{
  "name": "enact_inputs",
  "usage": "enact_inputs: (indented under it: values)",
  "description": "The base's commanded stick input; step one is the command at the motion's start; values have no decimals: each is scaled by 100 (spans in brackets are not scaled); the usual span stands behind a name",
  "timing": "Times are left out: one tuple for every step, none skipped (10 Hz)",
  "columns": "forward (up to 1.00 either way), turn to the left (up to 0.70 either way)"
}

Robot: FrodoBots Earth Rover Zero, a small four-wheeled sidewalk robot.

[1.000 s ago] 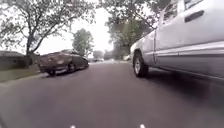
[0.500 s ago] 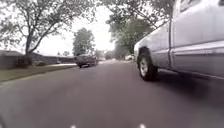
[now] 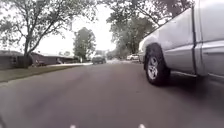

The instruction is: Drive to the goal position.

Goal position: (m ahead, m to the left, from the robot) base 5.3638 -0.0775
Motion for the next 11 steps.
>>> enact_inputs:
  values:
    - [100, -39]
    - [100, -5]
    - [100, 0]
    - [100, 0]
    - [100, 0]
    - [100, 0]
    - [100, 0]
    - [100, 0]
    - [100, 0]
    - [100, 0]
    - [100, -3]
